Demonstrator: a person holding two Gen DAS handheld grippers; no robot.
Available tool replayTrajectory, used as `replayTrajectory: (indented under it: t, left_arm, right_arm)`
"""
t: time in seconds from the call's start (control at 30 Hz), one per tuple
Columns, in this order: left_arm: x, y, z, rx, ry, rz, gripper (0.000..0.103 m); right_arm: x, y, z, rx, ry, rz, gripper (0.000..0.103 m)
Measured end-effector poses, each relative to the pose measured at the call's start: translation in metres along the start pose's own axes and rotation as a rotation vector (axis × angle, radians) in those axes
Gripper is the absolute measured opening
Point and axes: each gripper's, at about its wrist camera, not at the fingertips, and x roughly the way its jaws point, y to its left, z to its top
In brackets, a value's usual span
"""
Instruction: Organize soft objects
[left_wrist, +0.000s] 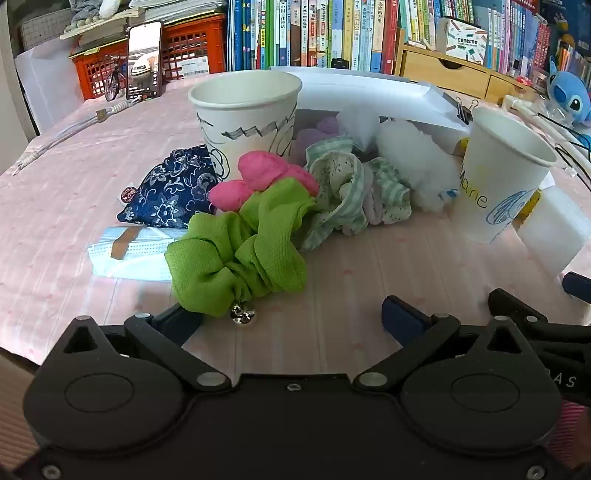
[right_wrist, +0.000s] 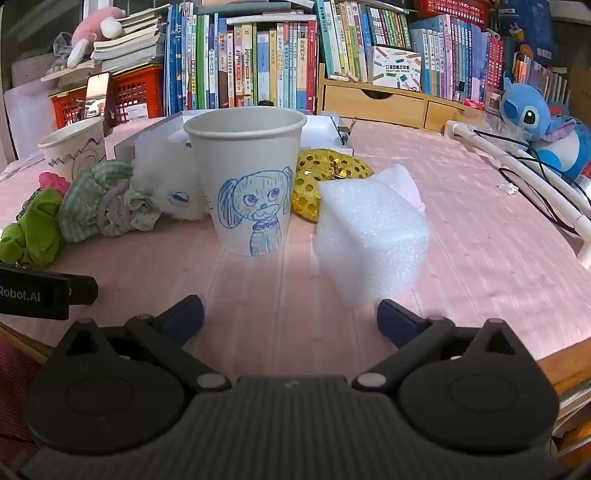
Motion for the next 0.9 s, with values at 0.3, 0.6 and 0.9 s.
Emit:
replayTrajectory:
  t: [0.3,0.6,0.9]
  left_arm:
    - [0.0,0.0004,0.0,-0.002,0.004,-0.002,0.103]
    - [0.0002,0.0003,0.0001,-0.001,0.007,-0.001,0.103]
    - [0.0002,0.0003,0.0001,-0.001,0.008,-0.001,0.103]
  right_arm:
    - [-0.0005,0.0008,0.0,-0.004,0.0,-0.002,0.103]
    - [0.0002,0.0001,0.0003,-0.005,0.005,0.001,0.103]
    - [0.0004,0.0004,0.0005,-0.003,0.006,0.0,0.103]
